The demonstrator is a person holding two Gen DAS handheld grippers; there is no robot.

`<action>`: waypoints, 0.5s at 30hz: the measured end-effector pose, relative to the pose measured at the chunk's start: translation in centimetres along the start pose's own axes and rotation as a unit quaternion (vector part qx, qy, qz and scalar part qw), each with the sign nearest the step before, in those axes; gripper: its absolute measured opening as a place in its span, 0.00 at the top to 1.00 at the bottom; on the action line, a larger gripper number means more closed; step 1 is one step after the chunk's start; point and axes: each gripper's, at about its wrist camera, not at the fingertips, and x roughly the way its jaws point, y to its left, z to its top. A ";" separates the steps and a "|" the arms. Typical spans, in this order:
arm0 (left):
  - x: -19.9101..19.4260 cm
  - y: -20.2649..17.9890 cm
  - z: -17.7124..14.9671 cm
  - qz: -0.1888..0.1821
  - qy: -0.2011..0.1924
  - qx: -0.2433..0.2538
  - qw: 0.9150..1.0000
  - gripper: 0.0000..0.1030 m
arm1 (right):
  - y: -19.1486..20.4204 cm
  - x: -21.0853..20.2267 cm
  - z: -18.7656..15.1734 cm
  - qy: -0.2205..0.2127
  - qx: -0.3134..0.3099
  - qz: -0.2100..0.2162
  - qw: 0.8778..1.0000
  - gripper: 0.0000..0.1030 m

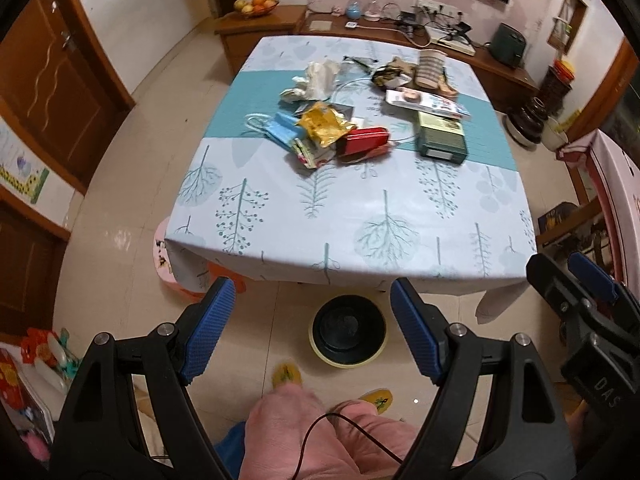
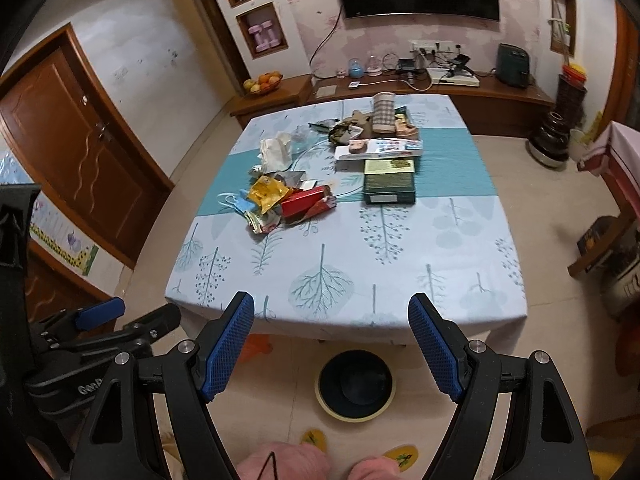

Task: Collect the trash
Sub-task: 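Grasp the red wrapper with the right tool while the left grasps the yellow bag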

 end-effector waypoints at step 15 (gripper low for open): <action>12.8 11.7 15.0 -0.076 0.036 0.011 0.996 0.24 | 6.7 11.1 9.9 0.016 0.089 -0.043 0.995 0.22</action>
